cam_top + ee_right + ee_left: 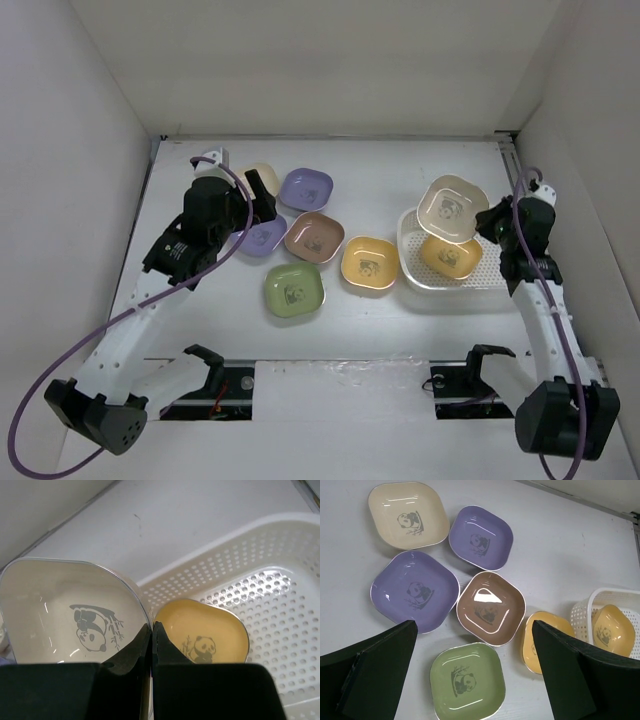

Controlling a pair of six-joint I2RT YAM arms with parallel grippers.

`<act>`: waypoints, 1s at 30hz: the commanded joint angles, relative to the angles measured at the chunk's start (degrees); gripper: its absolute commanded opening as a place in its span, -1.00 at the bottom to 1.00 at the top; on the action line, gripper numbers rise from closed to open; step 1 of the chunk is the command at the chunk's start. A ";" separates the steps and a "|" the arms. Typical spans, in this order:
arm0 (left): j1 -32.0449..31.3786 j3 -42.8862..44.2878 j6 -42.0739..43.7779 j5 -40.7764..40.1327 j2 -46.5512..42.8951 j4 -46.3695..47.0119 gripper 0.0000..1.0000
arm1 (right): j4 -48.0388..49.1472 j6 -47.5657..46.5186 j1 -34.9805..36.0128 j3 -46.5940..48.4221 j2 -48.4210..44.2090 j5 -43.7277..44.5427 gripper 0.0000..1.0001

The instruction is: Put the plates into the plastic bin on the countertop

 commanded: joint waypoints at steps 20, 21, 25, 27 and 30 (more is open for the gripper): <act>0.03 2.01 -0.90 2.12 4.26 -0.84 0.99 | 5.10 5.27 -2.45 -12.83 2.57 11.45 -0.94; 0.03 2.02 -0.90 2.65 4.96 -0.84 0.99 | 5.62 5.27 -2.45 -12.83 3.27 10.83 -0.90; 0.03 1.41 -0.90 2.66 4.45 -0.15 0.99 | 5.63 4.74 -2.97 -12.83 3.27 10.30 0.08; 0.03 0.88 -0.90 2.66 3.92 -0.14 0.99 | 5.63 4.21 -2.97 -12.83 2.75 10.30 0.45; 0.03 0.88 -0.90 2.66 3.92 -0.14 0.99 | 4.31 3.43 -2.97 -11.60 -0.14 9.69 0.57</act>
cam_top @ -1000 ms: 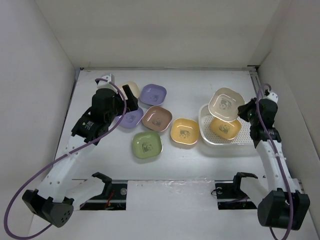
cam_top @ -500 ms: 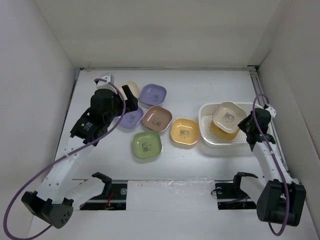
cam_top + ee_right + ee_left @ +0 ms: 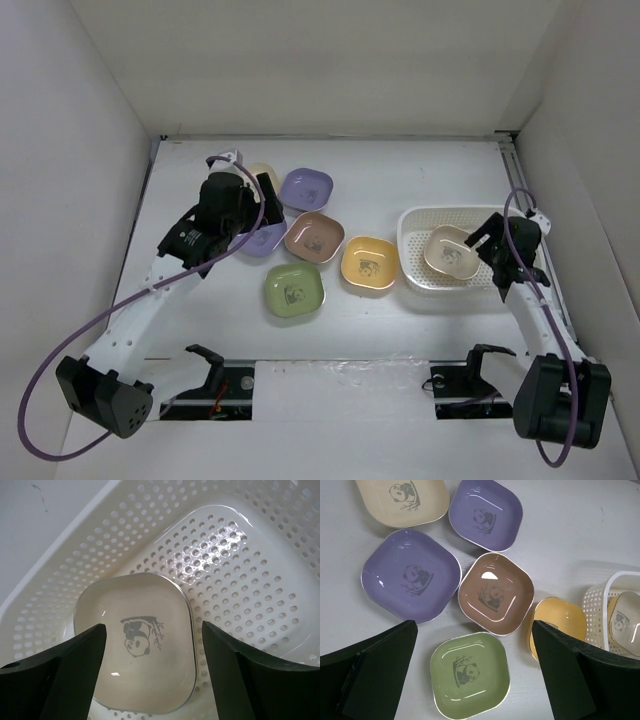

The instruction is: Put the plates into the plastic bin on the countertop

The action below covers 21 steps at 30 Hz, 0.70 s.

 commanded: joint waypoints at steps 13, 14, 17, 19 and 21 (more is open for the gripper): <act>0.03 0.06 -0.05 8.51 -0.87 3.90 0.99 | -9.23 -15.48 21.86 16.26 -8.21 3.47 1.00; 0.03 -0.54 -0.04 8.56 -0.09 4.79 0.99 | -8.54 -15.47 21.89 16.26 -9.27 3.50 1.00; -5.15 2.34 0.48 9.70 5.71 2.87 0.99 | -9.14 -15.47 23.99 16.17 -11.47 4.73 1.00; -5.16 1.83 -0.57 11.81 7.65 2.86 0.99 | -10.72 -15.47 24.00 19.05 -11.48 4.73 1.00; -5.16 0.95 -1.27 13.47 8.27 5.40 0.99 | -13.09 -16.00 24.61 20.91 -10.77 4.73 1.00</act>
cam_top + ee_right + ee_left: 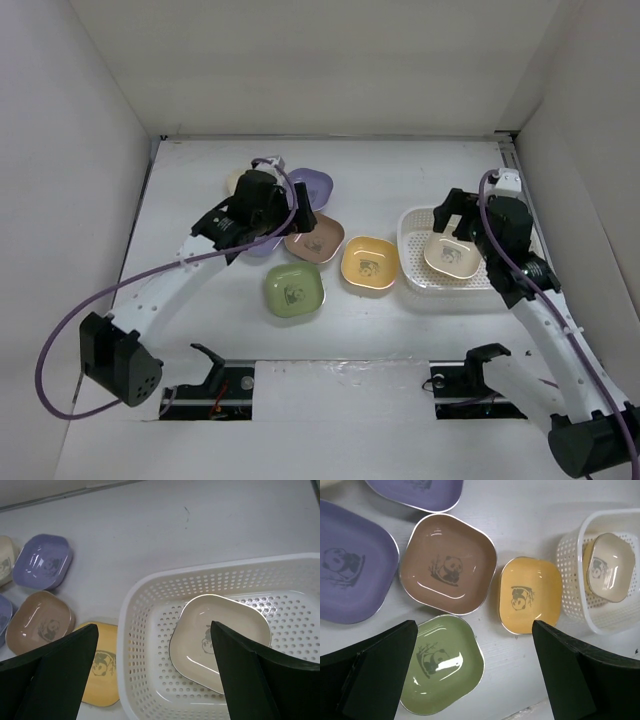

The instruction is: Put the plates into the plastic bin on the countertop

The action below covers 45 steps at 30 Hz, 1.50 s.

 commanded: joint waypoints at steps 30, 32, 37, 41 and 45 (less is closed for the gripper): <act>-23.40 7.12 -16.04 -17.10 35.26 3.05 0.34 | 0.39 -2.56 1.01 5.50 -5.89 -3.95 1.00; -23.40 7.12 -16.04 -17.10 36.15 3.05 0.30 | 0.39 -2.56 1.01 5.49 -5.89 -4.48 1.00; -23.40 7.12 -16.57 -17.10 38.61 3.05 -0.26 | 0.92 -3.09 0.48 5.49 -5.36 -5.01 1.00; -24.54 7.65 -17.10 -17.10 39.66 1.74 -0.56 | 0.92 -3.09 0.48 5.49 -5.36 -5.54 1.00; -25.07 7.65 -18.50 -17.63 39.67 -0.80 -0.99 | 1.45 -3.09 0.48 4.97 -5.88 -5.54 1.00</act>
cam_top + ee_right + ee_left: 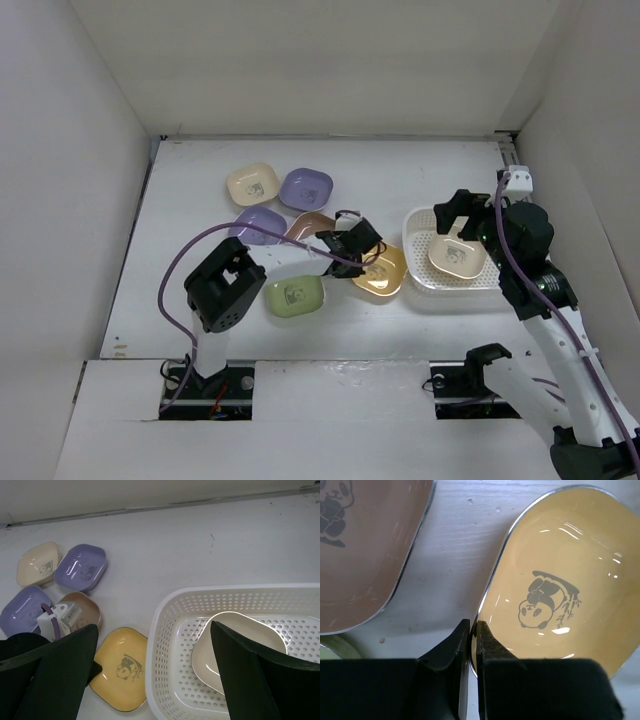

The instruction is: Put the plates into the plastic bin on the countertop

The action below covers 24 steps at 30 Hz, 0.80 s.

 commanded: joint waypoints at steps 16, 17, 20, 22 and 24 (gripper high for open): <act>-2.28 7.40 -8.78 -19.44 -11.45 -19.73 -1.00 | 11.89 -4.72 -0.97 -4.51 2.63 -11.81 1.00; -2.28 8.56 -8.08 -20.06 -11.45 -20.78 -1.00 | 12.85 -4.73 -0.97 -4.52 3.42 -13.05 1.00; -2.28 12.87 -6.84 -22.78 -13.11 -22.72 -1.00 | 14.00 -4.21 -0.97 -5.92 5.18 -15.43 1.00; -2.28 14.19 -5.19 -24.02 -14.08 -22.72 -1.00 | 14.53 -3.50 -0.97 -5.93 6.24 -17.09 1.00; -2.28 15.94 -4.39 -24.63 -14.97 -22.72 -1.00 | 15.23 -2.45 -0.44 -7.15 7.64 -18.42 0.97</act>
